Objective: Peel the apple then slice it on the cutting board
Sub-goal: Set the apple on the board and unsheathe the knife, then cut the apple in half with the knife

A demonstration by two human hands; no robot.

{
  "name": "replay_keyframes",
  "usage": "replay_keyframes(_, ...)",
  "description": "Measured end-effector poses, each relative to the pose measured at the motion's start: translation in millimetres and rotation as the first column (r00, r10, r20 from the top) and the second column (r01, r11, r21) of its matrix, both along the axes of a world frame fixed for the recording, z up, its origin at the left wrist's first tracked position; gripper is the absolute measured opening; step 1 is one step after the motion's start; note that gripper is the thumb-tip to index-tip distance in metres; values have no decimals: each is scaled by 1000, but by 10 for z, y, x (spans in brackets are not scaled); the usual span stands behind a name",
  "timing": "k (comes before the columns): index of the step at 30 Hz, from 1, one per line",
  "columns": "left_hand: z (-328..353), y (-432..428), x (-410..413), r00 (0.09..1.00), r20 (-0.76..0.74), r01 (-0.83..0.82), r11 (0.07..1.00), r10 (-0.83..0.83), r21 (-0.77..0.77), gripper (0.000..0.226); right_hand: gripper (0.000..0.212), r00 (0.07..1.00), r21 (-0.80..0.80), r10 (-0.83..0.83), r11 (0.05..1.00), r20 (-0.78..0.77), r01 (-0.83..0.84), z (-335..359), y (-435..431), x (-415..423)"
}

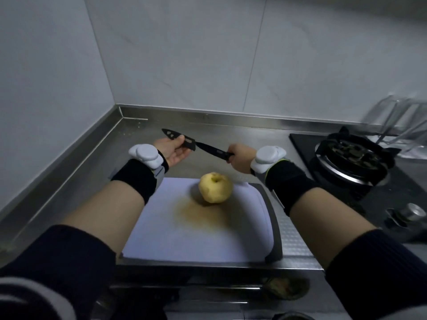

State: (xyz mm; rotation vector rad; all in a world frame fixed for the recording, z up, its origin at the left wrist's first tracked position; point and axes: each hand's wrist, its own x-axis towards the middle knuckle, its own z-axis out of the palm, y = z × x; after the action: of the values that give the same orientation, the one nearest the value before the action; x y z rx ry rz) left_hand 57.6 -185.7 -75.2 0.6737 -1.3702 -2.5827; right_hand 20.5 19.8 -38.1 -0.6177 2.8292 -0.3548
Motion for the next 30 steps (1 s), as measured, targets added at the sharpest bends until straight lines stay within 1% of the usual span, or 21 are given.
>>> replay_keyframes(1,5,-42,-4,999,23,-23,1000,23,-14,14,26,1000,-4,-20,1000,2,20,-8,58,-20)
replay_keyframes(3,-15,-131,-9,997,68,-16,994,23,-106,15,26,998,-26,-70,997,1,70,-18,171,-38)
replay_keyframes(5,-76,-144,-44,994,113,38,957,-6,-287,14,26,994,-45,-106,993,6,107,-62,256,-12)
replay_keyframes(6,-103,-130,-85,991,132,59,910,-5,-410,14,26,993,-56,-115,992,4,115,-98,284,1)
replay_keyframes(8,-147,-73,-179,990,144,92,780,-3,-618,19,26,991,-94,-133,987,1,132,-197,331,24)
replay_keyframes(9,-138,-67,-212,992,127,92,727,-7,-681,25,26,990,-116,-138,984,-1,137,-226,335,35)
replay_keyframes(11,-159,-24,-299,992,119,120,653,-46,-748,30,26,988,-136,-152,979,7,152,-299,387,54)
replay_keyframes(13,-153,-3,-358,984,155,178,521,-88,-835,27,26,988,-128,-151,980,13,151,-335,419,53)
replay_keyframes(15,-135,-26,-410,958,212,262,291,-193,-920,5,26,990,-126,-143,981,16,144,-350,416,39)
replay_keyframes(16,-120,-52,-431,940,242,288,179,-240,-941,10,26,991,-127,-135,982,20,137,-351,401,13)
replay_keyframes(17,-113,-75,-447,917,283,318,88,-280,-944,18,25,992,-127,-126,984,26,128,-355,378,-17)
replay_keyframes(20,-114,-93,-432,831,426,421,-96,-358,-902,26,26,992,-142,-116,982,49,122,-352,321,-90)
replay_keyframes(22,-142,-82,-434,784,478,453,-162,-396,-877,26,26,991,-150,-120,980,57,127,-352,312,-131)
replay_keyframes(23,-164,-78,-431,773,486,455,-179,-407,-873,24,26,991,-149,-121,981,58,128,-354,316,-134)
replay_keyframes(28,-246,-25,-445,801,471,442,-165,-370,-882,16,26,990,-134,-134,981,50,140,-380,374,-124)
replay_keyframes(30,-257,-17,-443,807,485,449,-184,-337,-875,16,26,989,-136,-138,980,58,144,-384,387,-124)
